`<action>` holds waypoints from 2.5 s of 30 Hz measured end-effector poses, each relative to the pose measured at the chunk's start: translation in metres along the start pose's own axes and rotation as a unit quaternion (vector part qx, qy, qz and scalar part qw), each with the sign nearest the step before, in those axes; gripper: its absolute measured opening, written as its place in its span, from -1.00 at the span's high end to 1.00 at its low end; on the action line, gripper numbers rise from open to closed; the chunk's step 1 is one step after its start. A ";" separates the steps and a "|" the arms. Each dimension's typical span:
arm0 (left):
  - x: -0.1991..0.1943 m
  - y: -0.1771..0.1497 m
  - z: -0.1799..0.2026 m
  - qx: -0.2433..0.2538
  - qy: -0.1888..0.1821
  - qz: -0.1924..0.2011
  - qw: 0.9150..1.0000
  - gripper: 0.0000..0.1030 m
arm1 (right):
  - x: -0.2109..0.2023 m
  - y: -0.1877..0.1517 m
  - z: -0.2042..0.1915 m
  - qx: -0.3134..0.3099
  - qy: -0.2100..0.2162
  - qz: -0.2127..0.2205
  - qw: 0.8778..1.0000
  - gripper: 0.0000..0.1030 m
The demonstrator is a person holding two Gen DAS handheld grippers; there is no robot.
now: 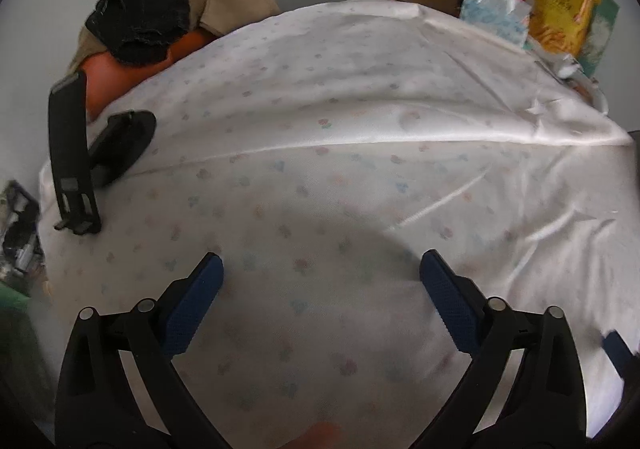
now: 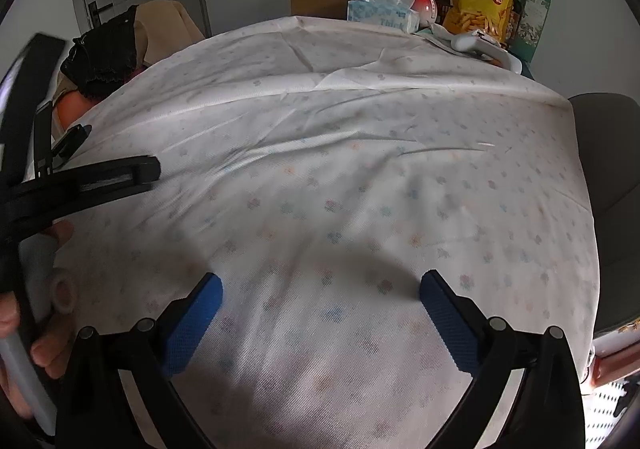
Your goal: Collect trash
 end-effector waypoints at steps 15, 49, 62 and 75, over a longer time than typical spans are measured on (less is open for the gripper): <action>0.000 0.000 0.000 -0.023 0.012 0.007 1.000 -0.92 | 0.000 0.000 0.000 0.000 0.000 0.000 1.000 -0.88; 0.000 0.000 0.000 -0.023 0.012 0.007 1.000 -0.92 | 0.000 0.000 0.000 0.000 0.000 0.000 1.000 -0.88; 0.000 0.000 0.000 -0.023 0.012 0.007 1.000 -0.92 | 0.000 -0.001 0.000 0.000 0.000 0.000 1.000 -0.88; 0.000 0.000 0.000 -0.023 0.012 0.007 1.000 -0.92 | 0.000 -0.001 0.000 0.000 0.000 0.000 1.000 -0.88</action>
Point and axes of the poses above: each gripper's, at about its wrist camera, not at the fingertips, and x roughly the way its jaws point, z to its right, y to its top, the point moved 3 cm from there along x, roughly the way its jaws point, and after that the axes turned 15 degrees about x, right-handed, at the moved point
